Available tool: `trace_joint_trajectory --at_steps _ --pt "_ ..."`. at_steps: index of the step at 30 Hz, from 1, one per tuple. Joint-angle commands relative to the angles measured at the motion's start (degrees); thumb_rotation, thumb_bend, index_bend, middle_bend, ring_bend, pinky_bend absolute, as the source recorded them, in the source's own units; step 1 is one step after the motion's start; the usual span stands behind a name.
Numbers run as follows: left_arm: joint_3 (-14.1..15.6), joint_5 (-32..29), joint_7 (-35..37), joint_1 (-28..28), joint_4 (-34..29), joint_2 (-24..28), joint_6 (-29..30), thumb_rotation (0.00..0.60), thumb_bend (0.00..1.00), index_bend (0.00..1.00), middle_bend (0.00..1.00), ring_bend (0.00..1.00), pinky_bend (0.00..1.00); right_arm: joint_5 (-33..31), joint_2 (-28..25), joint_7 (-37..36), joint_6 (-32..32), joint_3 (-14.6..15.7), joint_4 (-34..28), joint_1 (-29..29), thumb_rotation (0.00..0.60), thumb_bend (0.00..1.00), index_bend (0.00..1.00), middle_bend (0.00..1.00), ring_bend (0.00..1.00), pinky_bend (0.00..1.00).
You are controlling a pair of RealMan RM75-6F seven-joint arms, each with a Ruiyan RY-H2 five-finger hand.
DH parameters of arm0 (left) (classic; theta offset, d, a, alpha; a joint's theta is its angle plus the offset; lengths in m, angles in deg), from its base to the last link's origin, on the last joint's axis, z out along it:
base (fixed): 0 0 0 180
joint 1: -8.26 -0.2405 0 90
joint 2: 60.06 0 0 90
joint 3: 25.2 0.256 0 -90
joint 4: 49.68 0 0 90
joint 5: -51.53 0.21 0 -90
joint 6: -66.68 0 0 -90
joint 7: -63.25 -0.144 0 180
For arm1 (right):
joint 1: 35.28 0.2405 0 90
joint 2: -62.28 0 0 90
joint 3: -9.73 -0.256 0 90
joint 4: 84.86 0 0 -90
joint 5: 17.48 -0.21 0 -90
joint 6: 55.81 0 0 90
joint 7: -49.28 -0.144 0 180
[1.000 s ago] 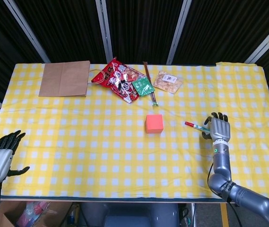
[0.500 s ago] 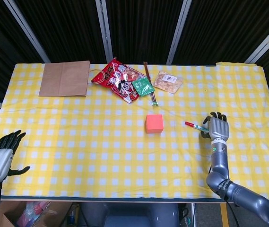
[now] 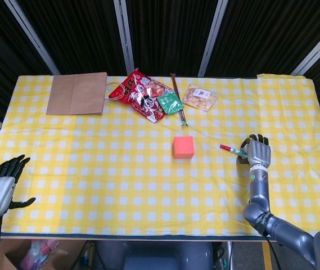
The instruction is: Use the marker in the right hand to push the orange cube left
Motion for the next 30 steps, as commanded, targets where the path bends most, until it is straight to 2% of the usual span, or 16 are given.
trace_joint_trajectory --at_steps 1,14,21,30 --pt "0.0 -0.03 0.03 0.0 -0.03 0.01 0.01 0.6 0.02 0.0 0.0 0.0 0.0 0.17 0.63 -0.34 0.48 -0.18 1.11 0.15 0.6 0.36 0.5 0.2 0.03 0.04" --pt "-0.05 -0.21 0.35 0.08 -0.14 0.13 -0.02 0.6 0.02 0.0 0.0 0.0 0.0 3.21 1.99 -2.88 1.05 -0.14 3.24 -0.42 0.6 0.37 0.63 0.25 0.06 0.06" --pt "-0.04 -0.29 0.6 0.1 -0.2 0.14 -0.07 0.6 0.02 0.0 0.0 0.0 0.0 5.51 1.59 -4.49 1.07 -0.1 2.94 -0.96 0.6 0.5 0.67 0.26 0.06 0.06" --pt "0.0 -0.27 0.8 0.06 -0.39 0.18 0.0 0.6 0.02 0.0 0.0 0.0 0.0 8.1 -0.97 -6.39 0.26 -0.38 -0.22 -1.93 0.6 0.52 0.69 0.26 0.06 0.06"
